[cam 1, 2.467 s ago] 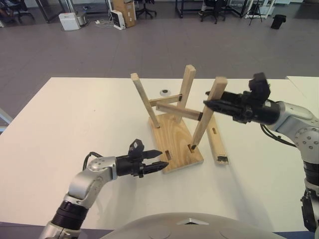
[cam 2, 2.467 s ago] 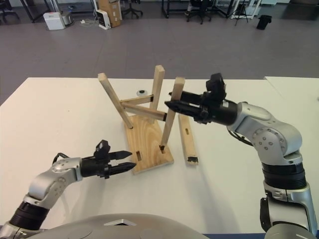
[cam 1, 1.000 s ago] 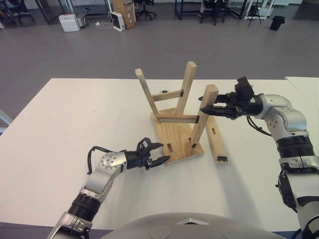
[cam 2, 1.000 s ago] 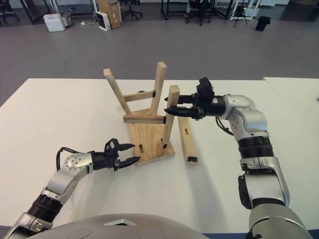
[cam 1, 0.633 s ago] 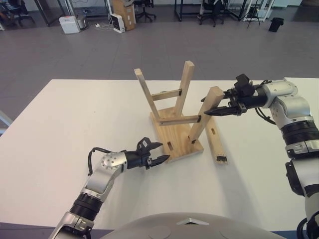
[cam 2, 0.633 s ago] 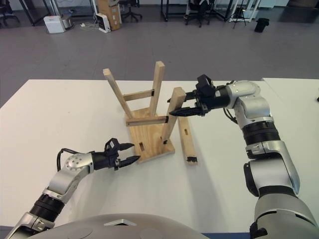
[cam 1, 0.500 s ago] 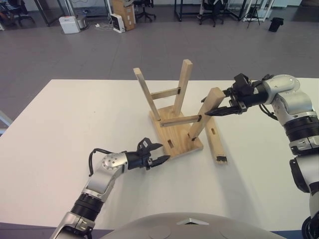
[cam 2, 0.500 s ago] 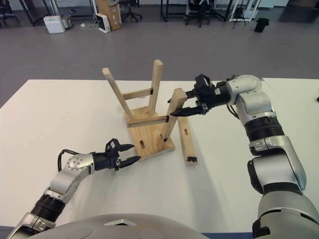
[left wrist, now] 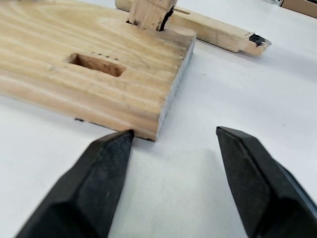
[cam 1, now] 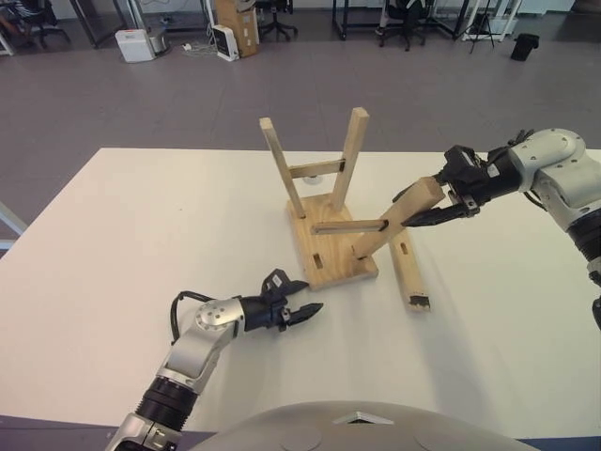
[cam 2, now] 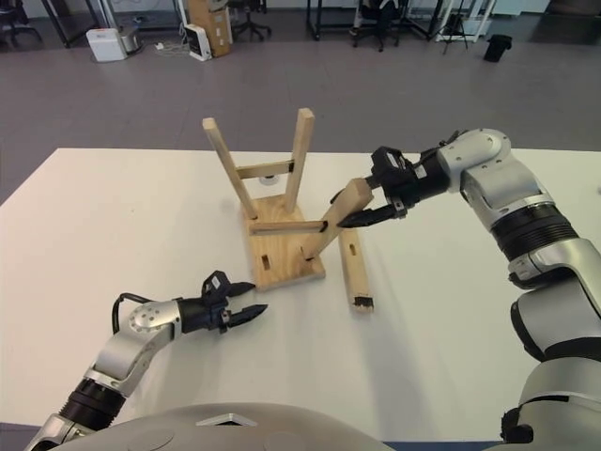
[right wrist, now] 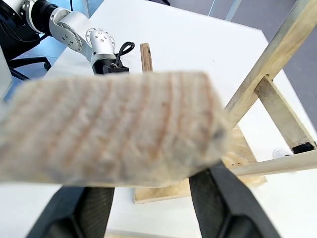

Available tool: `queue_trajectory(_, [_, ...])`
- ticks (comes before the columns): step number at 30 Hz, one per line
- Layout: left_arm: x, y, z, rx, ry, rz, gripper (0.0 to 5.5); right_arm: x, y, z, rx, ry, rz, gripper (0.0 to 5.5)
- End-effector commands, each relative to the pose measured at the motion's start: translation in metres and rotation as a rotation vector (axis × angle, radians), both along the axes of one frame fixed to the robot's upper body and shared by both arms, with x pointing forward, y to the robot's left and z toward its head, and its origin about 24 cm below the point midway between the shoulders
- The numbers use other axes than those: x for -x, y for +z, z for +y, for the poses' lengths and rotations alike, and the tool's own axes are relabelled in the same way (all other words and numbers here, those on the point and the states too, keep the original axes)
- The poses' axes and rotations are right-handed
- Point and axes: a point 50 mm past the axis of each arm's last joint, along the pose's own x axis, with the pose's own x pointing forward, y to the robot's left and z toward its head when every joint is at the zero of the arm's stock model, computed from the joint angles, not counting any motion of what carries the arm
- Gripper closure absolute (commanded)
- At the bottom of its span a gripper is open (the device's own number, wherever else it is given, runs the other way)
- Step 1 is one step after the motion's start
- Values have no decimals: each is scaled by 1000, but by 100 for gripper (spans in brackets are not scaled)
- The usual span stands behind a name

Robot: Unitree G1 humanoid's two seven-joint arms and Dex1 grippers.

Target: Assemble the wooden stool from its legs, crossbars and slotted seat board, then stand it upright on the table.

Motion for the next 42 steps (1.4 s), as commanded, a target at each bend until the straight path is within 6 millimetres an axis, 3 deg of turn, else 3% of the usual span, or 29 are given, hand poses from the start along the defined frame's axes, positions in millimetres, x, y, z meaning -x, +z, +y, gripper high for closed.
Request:
queue_trajectory(1, [2,7,-12,17,9,1,241,30,-55,3,113,51,406,341])
queue_trajectory(7, [40,16,-27,27,22,1,241,43,-79,6,68,103,363,341])
queue_trajectory(11, [51,18,-31,12,11,-9,241,58,-105,8,40,61,388,341])
queue_trajectory(14, [55,16,-30,4,21,-2,241,55,-106,12,58,-12,323,341])
queue_trajectory(17, [57,12,-28,0,26,-4,241,55,-112,6,221,-75,306,341])
queue_trajectory(24, [60,-11,-20,6,71,15,241,64,-110,-10,316,-104,425,341])
queue_trajectory(30, [57,-23,-21,37,113,36,241,44,-93,-13,292,-195,212,199])
queue_trajectory(33, [55,-22,-21,32,138,30,241,44,-70,-23,269,-247,138,136])
queue_trajectory(35, [55,-21,-22,34,145,27,241,50,-65,-23,246,-297,120,130])
queue_trajectory(38, [59,-19,-24,40,163,30,241,65,-72,-20,232,-382,127,130])
queue_trajectory(42, [63,-18,-23,33,162,28,241,74,-104,-25,221,-674,142,130])
